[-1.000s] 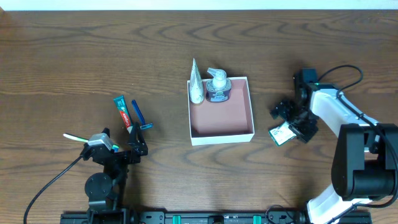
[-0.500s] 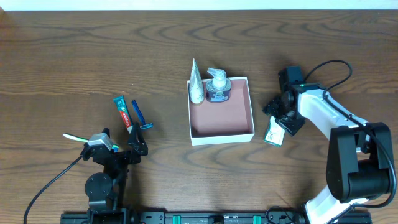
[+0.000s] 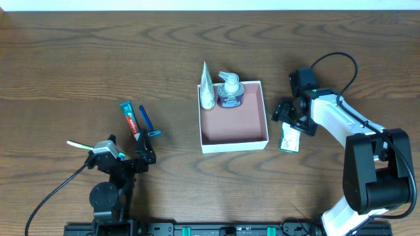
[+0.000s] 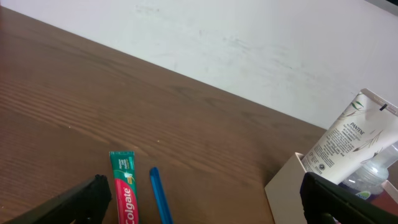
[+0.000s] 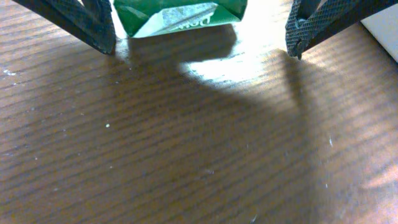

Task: Pack container
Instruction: 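Lower the soap box into the white box's front-left area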

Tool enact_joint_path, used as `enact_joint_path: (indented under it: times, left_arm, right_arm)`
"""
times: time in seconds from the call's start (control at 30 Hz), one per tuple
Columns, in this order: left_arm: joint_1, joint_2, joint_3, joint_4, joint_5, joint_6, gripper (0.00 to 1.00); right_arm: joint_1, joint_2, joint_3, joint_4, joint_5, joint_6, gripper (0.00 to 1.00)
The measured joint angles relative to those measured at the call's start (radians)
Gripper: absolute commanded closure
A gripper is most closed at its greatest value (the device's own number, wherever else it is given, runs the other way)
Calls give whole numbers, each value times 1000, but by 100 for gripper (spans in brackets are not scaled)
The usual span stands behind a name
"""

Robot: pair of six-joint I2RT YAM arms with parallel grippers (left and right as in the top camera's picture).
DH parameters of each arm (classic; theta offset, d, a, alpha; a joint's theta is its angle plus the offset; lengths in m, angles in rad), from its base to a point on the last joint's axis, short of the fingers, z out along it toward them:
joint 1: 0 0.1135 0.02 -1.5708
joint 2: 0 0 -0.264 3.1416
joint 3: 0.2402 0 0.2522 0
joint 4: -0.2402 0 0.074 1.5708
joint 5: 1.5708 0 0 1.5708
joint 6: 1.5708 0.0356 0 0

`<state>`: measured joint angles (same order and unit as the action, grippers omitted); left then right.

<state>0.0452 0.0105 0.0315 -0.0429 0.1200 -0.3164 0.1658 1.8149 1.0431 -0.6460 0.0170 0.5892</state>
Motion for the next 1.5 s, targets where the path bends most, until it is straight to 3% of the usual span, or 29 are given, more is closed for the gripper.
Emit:
enact_joint_path:
  times: [0.4,0.7,1.03,1.5]
  left_arm:
    - [0,0,0,0,0,0,2]
    - [0,0,0,0,0,0,2]
    - [0,0,0,0,0,0,2]
    - [0,0,0,0,0,0,2]
  right_arm:
    - [3,0,-4,-90,0,-117,16]
    - [42,0,-10,-92,4,-150,29]
    - [47,-51,-85,4,27,-147,58]
    - [19,-45,-64,25,-7,-156,61]
